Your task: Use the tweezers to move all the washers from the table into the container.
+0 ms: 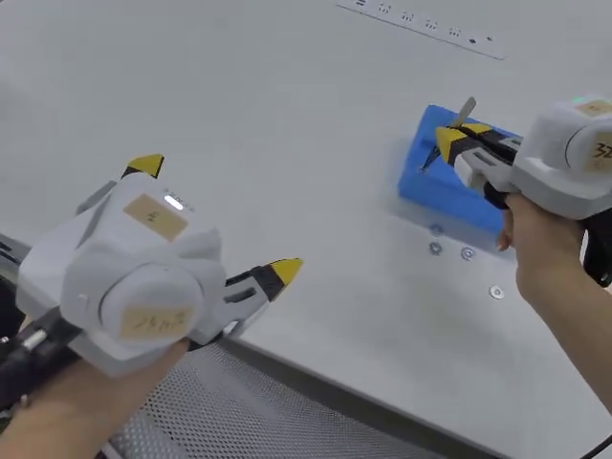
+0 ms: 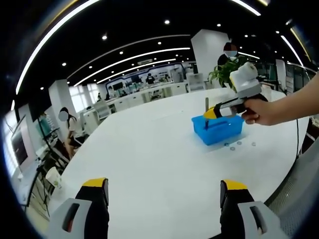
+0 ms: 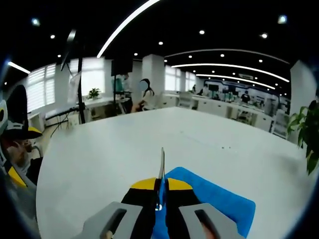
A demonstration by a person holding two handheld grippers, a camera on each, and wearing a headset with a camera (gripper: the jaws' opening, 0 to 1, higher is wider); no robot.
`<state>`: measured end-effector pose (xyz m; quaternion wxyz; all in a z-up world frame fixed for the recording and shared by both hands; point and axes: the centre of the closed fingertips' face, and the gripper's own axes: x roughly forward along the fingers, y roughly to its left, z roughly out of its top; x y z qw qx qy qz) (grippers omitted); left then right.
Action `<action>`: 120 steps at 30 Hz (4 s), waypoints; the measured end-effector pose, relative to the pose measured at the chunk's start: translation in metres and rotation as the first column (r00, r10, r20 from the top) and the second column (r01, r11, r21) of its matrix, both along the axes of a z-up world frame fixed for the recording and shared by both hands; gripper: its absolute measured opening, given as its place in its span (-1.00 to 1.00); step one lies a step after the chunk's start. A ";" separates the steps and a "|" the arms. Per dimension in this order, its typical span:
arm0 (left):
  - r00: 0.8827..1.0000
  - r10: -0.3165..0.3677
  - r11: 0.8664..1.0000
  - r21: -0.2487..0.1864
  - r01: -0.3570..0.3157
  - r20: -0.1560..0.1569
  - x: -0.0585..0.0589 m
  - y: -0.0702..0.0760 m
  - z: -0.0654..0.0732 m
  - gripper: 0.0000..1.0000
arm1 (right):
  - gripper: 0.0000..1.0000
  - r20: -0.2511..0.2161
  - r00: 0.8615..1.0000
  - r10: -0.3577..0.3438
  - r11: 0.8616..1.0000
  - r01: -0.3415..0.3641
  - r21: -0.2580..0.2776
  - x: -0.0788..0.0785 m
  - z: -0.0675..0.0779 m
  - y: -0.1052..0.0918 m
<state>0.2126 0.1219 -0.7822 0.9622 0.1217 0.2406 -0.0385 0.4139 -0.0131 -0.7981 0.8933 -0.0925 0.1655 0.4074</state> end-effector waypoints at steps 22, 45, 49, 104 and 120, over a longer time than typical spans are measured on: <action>1.000 -0.004 1.000 0.000 0.004 -0.012 0.000 -0.001 -0.002 0.90 | -0.94 -0.009 1.000 -0.013 1.000 0.013 -0.025 -0.001 -0.004 -0.002; 0.999 -0.031 0.999 0.013 0.031 -0.038 0.000 -0.004 -0.007 0.90 | -0.96 0.059 0.998 -0.015 0.995 0.009 0.096 -0.044 0.062 -0.022; 0.999 -0.031 0.999 0.016 0.032 -0.037 -0.001 -0.004 -0.007 0.89 | -0.96 0.041 0.999 -0.016 0.996 0.012 0.086 -0.057 0.054 -0.026; 0.997 -0.030 0.999 0.041 0.033 -0.068 -0.004 -0.003 -0.013 0.84 | -0.95 0.005 0.993 -0.118 0.993 0.118 0.004 -0.061 -0.013 -0.049; 0.997 -0.029 0.998 0.048 0.032 -0.072 -0.004 -0.002 -0.014 0.83 | -0.99 0.033 0.999 -0.038 0.991 0.042 -0.130 -0.071 -0.018 -0.042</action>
